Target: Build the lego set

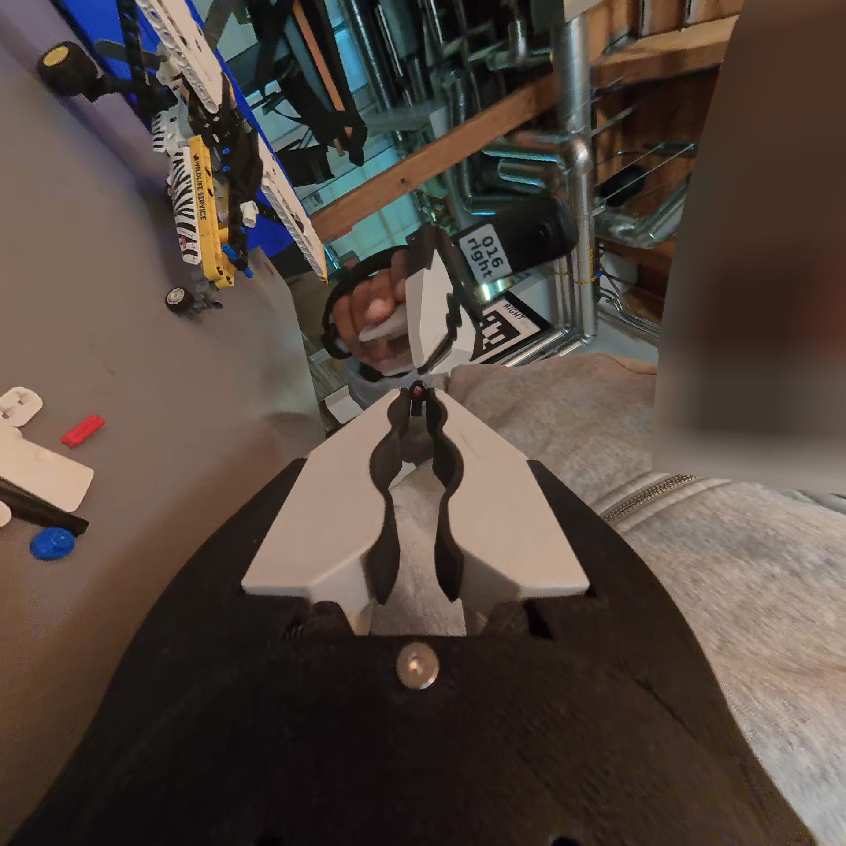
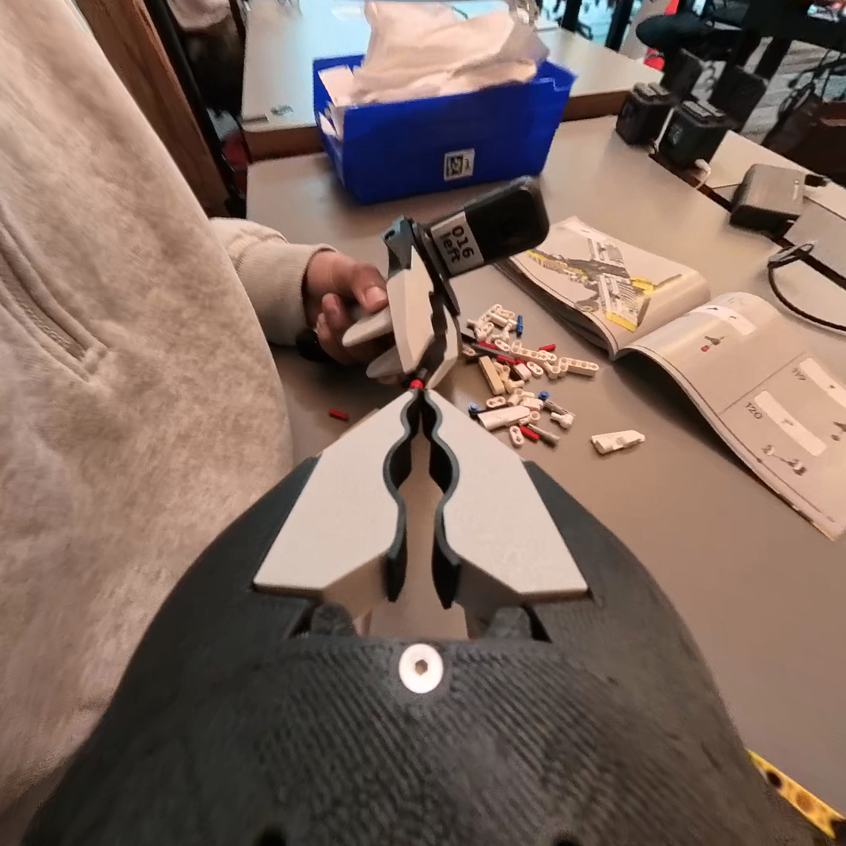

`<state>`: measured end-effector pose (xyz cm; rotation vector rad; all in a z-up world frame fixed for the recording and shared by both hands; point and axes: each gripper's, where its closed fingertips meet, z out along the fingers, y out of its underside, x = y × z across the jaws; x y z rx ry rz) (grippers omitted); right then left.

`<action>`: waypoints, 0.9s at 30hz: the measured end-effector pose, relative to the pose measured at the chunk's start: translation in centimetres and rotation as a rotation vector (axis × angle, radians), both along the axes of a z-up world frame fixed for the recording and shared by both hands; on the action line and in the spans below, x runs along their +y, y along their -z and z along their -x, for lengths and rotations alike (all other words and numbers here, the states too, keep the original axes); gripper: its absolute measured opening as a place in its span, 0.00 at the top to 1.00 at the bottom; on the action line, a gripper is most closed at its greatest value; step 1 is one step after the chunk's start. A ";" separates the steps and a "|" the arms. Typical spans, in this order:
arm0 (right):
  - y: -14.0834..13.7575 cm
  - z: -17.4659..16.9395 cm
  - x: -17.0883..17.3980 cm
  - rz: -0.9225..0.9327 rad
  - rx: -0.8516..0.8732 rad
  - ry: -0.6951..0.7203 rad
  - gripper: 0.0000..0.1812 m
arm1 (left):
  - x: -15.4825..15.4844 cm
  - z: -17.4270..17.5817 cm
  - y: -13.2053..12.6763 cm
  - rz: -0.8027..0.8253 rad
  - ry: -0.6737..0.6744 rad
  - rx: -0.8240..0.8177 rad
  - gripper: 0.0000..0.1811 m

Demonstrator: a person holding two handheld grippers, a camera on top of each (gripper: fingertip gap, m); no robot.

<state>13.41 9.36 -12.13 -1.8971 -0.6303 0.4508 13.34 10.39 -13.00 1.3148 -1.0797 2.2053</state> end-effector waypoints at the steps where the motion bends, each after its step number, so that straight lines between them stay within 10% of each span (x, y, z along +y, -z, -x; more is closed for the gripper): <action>1: -0.3 0.0 0.0 -0.005 0.026 -0.007 1.00 | -0.1 0.0 0.0 -0.001 0.002 -0.001 0.98; 27: -0.6 0.3 1.2 -0.057 0.026 0.037 1.00 | 0.1 -0.1 -0.9 0.063 -0.012 -0.038 0.98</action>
